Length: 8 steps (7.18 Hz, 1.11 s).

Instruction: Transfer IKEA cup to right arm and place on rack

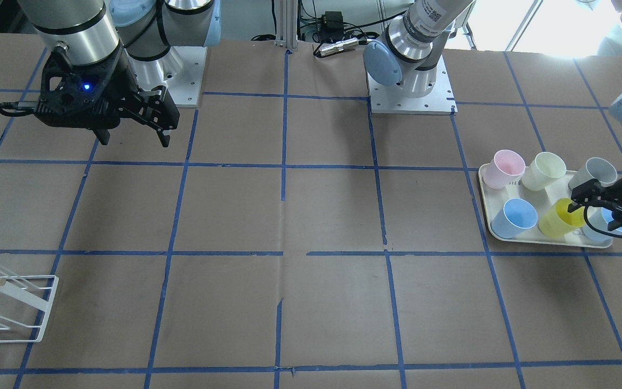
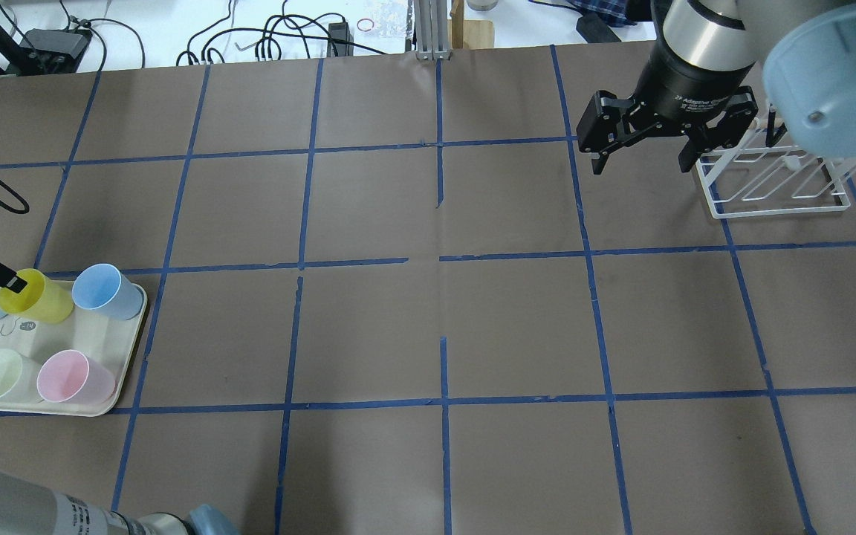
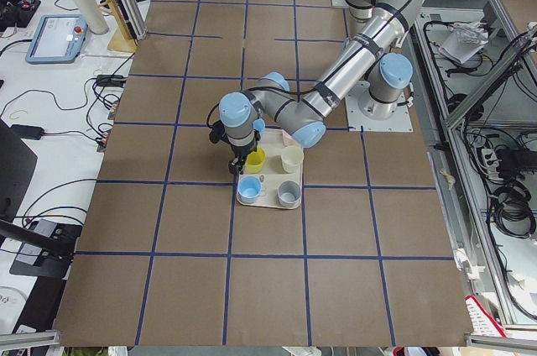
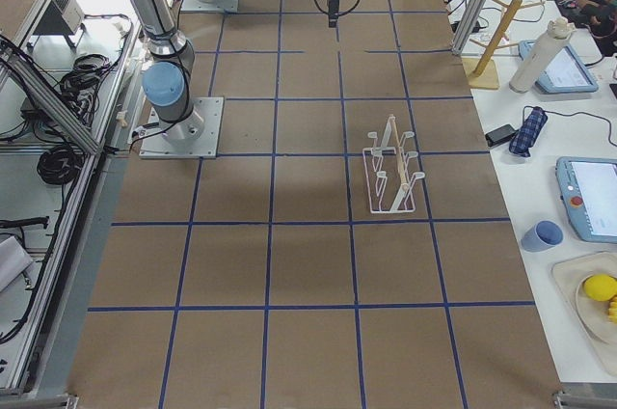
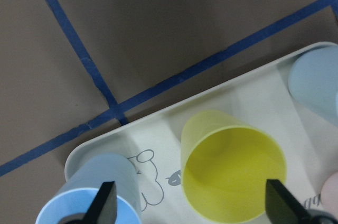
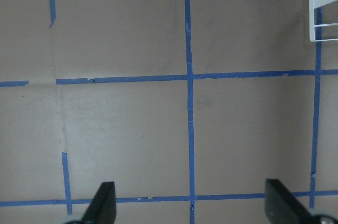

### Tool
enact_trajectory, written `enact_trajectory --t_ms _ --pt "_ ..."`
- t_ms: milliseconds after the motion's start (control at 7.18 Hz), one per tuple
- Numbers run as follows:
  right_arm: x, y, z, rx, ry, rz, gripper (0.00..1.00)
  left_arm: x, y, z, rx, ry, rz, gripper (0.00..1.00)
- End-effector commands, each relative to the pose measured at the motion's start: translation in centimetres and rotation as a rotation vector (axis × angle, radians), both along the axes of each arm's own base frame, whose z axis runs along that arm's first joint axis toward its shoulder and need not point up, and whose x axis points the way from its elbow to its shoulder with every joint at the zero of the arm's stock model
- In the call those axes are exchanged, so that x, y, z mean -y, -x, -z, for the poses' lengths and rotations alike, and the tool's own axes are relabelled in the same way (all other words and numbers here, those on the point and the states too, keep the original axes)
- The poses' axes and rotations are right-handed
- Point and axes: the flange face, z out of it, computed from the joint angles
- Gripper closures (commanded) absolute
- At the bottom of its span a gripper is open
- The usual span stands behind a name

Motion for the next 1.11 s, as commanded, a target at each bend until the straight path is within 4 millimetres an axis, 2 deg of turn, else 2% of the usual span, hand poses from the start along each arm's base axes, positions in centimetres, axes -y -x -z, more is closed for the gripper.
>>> enact_trajectory --t_ms 0,279,836,975 --pt "-0.05 -0.01 -0.04 0.001 0.0 -0.001 0.0 -0.22 0.27 0.35 0.015 0.014 0.008 0.0" --pt "0.0 0.01 0.04 -0.001 -0.001 -0.001 0.0 -0.16 0.39 0.6 0.009 0.014 0.011 0.15" --pt "0.03 0.01 -0.05 -0.001 0.002 -0.001 0.0 -0.14 0.32 0.76 0.004 0.016 0.023 0.35" --pt "0.01 0.01 -0.04 -0.001 0.0 -0.001 0.0 -0.14 0.32 0.76 0.003 0.016 0.027 0.46"
